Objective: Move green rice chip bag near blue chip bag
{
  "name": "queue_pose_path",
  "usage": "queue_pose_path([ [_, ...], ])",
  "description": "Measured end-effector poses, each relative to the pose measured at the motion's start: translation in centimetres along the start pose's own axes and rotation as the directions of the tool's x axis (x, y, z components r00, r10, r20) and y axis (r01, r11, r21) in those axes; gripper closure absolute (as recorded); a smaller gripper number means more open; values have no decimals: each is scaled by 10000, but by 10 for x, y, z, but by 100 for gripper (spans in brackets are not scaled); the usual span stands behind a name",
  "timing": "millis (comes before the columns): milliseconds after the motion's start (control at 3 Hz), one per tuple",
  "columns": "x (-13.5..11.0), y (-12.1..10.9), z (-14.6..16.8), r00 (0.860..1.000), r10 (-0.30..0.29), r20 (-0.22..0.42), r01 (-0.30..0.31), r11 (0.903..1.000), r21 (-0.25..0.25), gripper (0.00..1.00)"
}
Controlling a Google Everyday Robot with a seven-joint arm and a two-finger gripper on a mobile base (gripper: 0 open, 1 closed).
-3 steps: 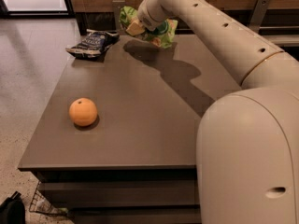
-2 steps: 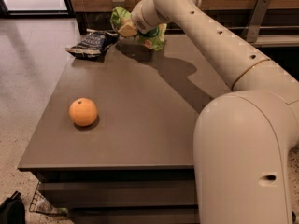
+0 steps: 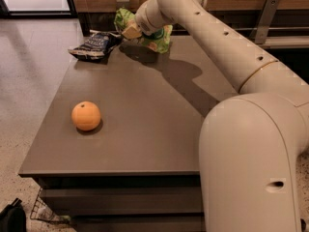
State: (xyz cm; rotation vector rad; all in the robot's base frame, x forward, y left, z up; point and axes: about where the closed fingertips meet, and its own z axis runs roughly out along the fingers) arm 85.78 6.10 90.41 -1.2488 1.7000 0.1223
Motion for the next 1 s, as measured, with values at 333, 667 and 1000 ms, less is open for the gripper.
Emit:
queue_pose_path([
  [333, 0, 2, 3, 10000, 0, -8, 0, 10000, -44, 12],
  [667, 1, 4, 5, 10000, 0, -16, 0, 10000, -88, 0],
  [1000, 1, 4, 5, 10000, 0, -16, 0, 10000, -88, 0],
])
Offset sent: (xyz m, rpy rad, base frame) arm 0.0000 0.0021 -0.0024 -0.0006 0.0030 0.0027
